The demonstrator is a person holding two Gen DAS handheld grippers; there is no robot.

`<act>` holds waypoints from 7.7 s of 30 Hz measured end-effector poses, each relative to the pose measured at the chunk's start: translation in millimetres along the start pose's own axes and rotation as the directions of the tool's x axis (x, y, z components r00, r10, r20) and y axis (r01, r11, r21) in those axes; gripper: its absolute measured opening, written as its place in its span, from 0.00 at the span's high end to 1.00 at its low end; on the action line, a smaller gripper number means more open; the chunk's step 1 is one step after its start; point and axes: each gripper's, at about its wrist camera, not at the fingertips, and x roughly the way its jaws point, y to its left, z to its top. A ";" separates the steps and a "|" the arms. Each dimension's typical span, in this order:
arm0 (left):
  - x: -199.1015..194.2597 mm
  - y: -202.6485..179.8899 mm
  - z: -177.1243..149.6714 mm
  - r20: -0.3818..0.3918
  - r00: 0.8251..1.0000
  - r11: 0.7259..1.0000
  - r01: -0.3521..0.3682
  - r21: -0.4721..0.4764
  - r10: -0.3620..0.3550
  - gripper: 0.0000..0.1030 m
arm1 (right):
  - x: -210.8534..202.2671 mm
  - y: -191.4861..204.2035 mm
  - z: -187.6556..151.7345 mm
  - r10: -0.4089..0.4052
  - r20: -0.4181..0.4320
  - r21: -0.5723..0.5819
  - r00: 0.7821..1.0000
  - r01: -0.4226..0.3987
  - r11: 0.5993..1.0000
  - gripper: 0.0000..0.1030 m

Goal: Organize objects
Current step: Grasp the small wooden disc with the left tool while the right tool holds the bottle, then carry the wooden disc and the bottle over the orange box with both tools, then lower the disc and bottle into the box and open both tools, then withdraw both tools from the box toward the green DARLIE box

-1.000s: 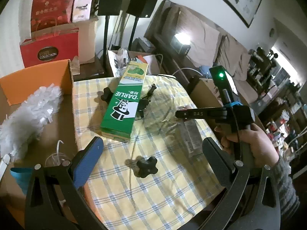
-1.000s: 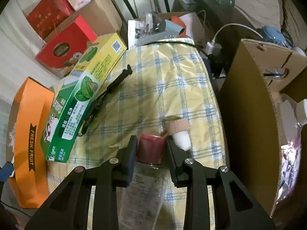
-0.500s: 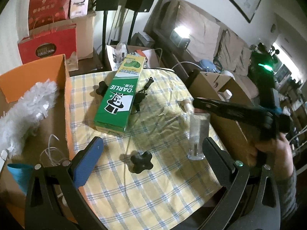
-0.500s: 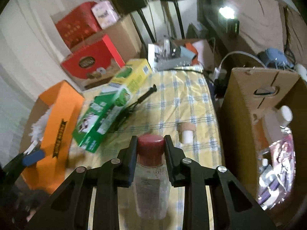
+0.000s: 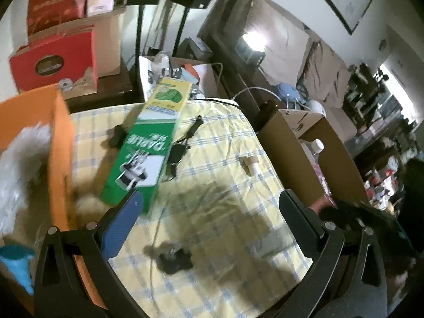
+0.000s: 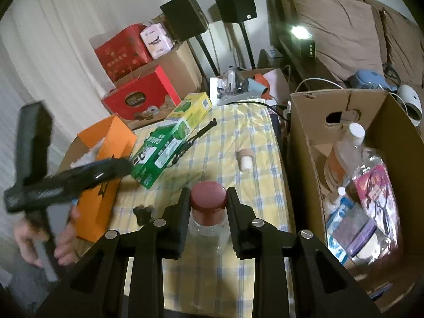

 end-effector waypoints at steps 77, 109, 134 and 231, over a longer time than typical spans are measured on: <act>-108.1 40.4 8.8 0.128 0.976 0.984 -0.178 0.004 0.176 0.77 | -20.1 125.0 46.3 -0.040 0.084 -0.152 0.996 0.052 0.987 0.75; -172.6 171.5 -38.8 0.149 0.953 0.957 -0.240 -0.164 0.264 0.77 | 45.0 279.7 36.3 0.084 0.041 -0.317 0.996 -0.067 0.946 0.75; -70.9 217.2 -23.2 -0.055 0.973 0.957 -0.230 -0.176 0.223 0.77 | 168.5 265.4 68.8 0.059 -0.113 -0.223 0.992 -0.083 0.971 0.75; 54.3 20.5 33.2 -0.141 0.946 0.946 -0.262 0.192 0.290 0.24 | 12.3 21.1 60.9 -0.164 0.075 -0.003 0.984 0.165 0.986 0.02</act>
